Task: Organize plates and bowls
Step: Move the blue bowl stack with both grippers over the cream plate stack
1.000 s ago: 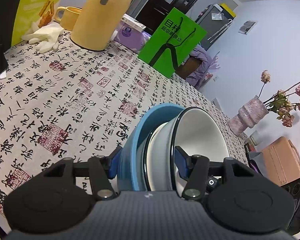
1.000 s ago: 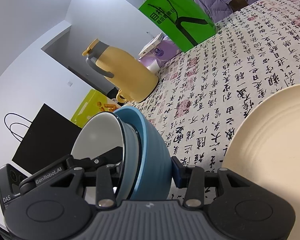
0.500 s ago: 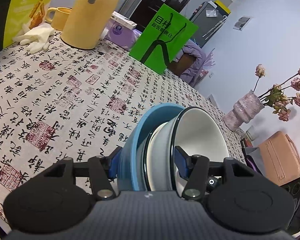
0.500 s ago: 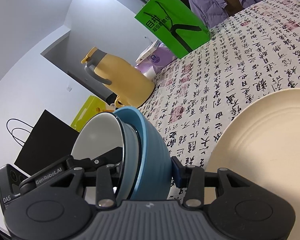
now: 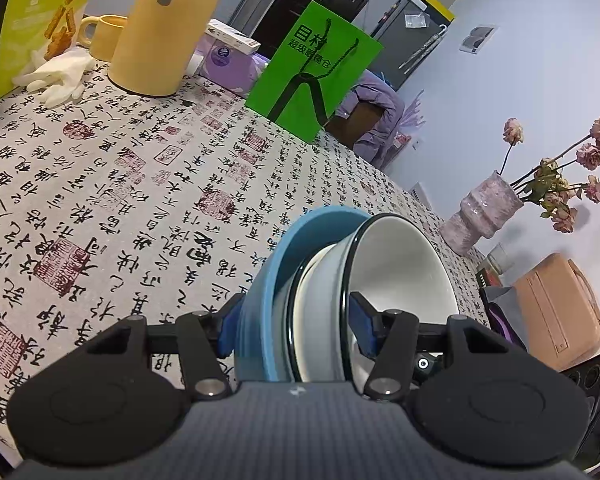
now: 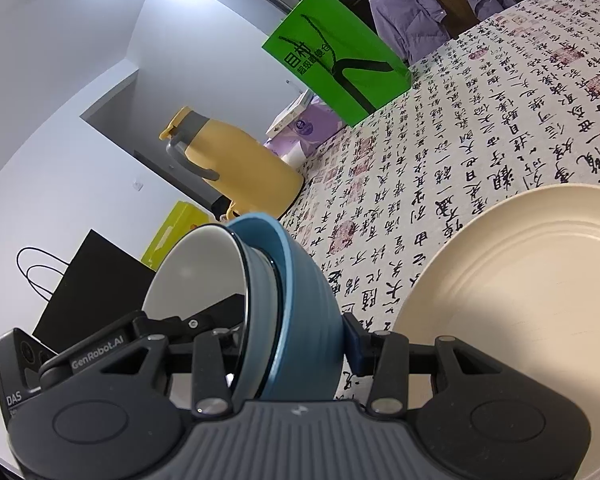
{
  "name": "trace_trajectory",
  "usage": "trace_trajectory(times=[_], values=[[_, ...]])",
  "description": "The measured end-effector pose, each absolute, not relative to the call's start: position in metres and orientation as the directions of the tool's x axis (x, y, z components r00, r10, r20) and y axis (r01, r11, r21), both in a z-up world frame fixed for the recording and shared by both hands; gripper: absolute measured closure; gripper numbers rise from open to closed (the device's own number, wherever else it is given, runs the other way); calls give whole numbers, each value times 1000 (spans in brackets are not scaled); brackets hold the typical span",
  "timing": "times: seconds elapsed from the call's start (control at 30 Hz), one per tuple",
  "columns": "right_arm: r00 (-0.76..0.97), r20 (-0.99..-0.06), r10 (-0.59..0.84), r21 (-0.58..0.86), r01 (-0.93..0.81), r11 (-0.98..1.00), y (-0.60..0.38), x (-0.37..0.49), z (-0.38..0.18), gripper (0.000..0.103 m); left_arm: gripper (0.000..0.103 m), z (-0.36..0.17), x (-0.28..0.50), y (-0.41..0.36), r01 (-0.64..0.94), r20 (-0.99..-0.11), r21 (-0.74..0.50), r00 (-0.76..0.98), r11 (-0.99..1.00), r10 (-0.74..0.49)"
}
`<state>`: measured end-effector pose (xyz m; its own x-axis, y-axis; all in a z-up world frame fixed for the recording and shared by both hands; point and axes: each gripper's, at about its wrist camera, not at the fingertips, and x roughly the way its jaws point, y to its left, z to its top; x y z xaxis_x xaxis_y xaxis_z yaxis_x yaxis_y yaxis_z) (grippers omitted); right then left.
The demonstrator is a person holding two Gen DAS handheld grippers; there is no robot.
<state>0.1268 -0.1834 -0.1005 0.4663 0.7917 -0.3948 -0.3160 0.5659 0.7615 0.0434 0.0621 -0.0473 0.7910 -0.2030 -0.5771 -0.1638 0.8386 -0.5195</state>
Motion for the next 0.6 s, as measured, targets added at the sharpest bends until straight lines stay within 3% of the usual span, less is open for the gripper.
trace_trajectory(times=[0.6], values=[[492, -384, 781, 767, -302, 567, -211, 124, -102, 61, 48, -45, 47, 35, -138, -577, -510, 787, 849, -219]])
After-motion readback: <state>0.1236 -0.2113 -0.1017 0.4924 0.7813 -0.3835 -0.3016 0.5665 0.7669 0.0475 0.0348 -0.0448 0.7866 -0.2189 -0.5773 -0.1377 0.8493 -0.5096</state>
